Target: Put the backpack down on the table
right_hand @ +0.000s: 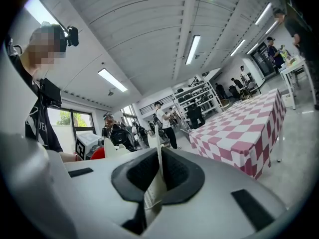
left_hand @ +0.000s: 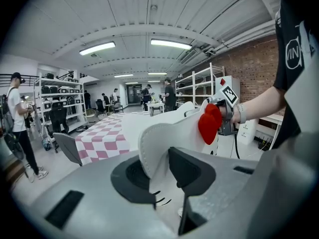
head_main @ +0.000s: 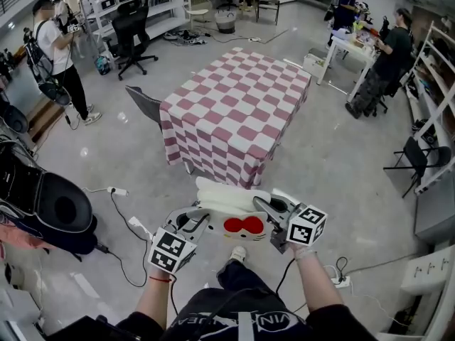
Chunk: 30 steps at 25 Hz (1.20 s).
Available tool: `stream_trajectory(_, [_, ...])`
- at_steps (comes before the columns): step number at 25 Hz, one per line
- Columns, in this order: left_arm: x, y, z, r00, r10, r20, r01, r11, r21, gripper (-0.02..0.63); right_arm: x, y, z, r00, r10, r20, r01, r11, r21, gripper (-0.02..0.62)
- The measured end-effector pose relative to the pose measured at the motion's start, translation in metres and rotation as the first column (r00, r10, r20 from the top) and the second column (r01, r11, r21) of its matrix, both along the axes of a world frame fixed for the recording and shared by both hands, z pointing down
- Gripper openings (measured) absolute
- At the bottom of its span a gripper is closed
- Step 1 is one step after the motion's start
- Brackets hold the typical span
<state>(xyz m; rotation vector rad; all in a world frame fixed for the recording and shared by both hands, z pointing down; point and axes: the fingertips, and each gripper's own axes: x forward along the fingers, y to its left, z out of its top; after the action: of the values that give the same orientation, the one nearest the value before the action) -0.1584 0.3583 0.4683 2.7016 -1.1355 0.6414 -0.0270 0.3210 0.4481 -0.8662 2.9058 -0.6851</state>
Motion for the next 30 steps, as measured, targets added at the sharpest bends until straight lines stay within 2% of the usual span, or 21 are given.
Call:
stream_trajectory(12, [0.015, -0.111, -0.02, 1.0, -0.007, 0.01, 0.007, 1.0, 0.01, 0.1, 0.015, -0.108, -0.02, 1.0, -0.028, 0.013, 0.028, 1.0, 0.006, 0.012])
stream_trajectory(18, [-0.002, -0.128, -0.023, 1.0, -0.001, 0.007, 0.001, 0.999, 0.034, 0.1, -0.003, -0.125, -0.027, 1.0, -0.028, 0.0, 0.028, 0.999, 0.036, 0.011])
stream_trajectory(22, [0.019, -0.179, -0.028, 1.0, -0.007, 0.0, 0.007, 0.998, 0.056, 0.1, 0.018, -0.177, -0.034, 1.0, -0.031, -0.001, 0.031, 0.998, 0.051, 0.011])
stream_trajectory(30, [0.037, -0.234, -0.06, 1.0, -0.002, 0.0, 0.002, 0.996, 0.093, 0.1, 0.036, -0.23, -0.066, 0.999, -0.032, -0.009, 0.032, 0.996, 0.083, 0.011])
